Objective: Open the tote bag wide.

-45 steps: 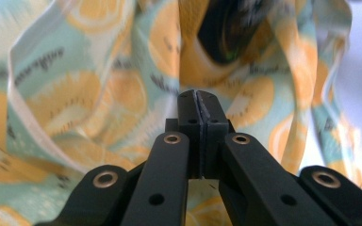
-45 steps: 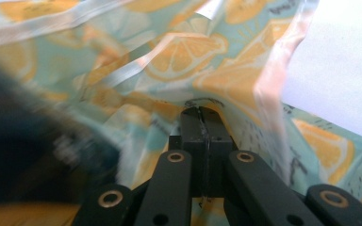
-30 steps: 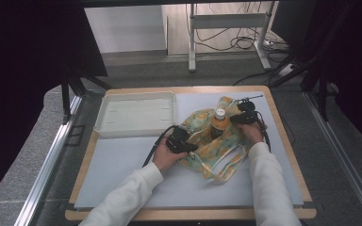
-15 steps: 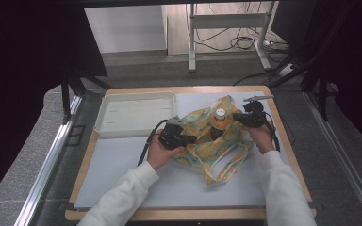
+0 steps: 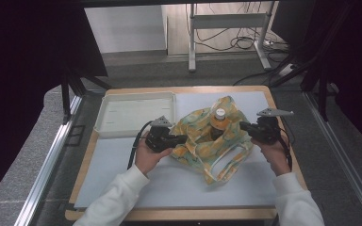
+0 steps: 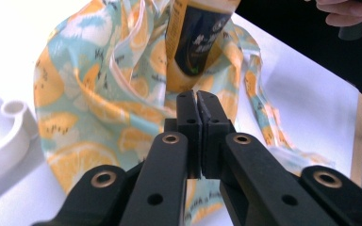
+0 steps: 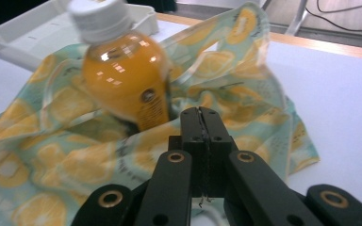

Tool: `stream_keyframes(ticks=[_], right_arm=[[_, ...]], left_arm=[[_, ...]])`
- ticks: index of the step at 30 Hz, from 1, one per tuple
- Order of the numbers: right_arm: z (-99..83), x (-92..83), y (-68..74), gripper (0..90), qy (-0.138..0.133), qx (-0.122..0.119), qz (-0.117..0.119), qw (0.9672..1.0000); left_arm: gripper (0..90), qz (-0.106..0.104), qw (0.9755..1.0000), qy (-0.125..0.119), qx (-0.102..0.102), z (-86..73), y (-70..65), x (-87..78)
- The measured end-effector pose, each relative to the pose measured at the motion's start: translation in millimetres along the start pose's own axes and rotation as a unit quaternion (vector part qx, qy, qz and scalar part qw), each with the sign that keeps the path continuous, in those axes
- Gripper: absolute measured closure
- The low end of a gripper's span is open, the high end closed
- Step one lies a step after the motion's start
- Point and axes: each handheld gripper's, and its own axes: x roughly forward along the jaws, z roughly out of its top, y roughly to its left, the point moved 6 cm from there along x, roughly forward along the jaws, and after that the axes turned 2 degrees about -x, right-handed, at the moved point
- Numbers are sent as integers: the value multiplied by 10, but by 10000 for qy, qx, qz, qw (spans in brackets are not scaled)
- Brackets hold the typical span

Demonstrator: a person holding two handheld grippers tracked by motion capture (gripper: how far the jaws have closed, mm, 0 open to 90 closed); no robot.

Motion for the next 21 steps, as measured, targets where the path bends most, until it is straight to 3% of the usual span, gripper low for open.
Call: stream_keyframes(ticks=[7, 12, 16, 21], right_arm=[[-127, -64, 87, 884, -143, -47, 127, 9998], [-177, -73, 72, 829, -104, -10, 155, 9998], [-199, -77, 98, 693, -96, -119, 167, 9997], [-168, -99, 135, 504, -199, -157, 93, 9996]], left_arm=[[766, 306, 9995, -43, -40, -211, 47, -202], [651, 434, 9990, -104, -43, -309, 72, -350], [458, 649, 9979, -38, 83, -424, 113, -392], [356, 769, 9970, 14, 33, -559, 164, -442]])
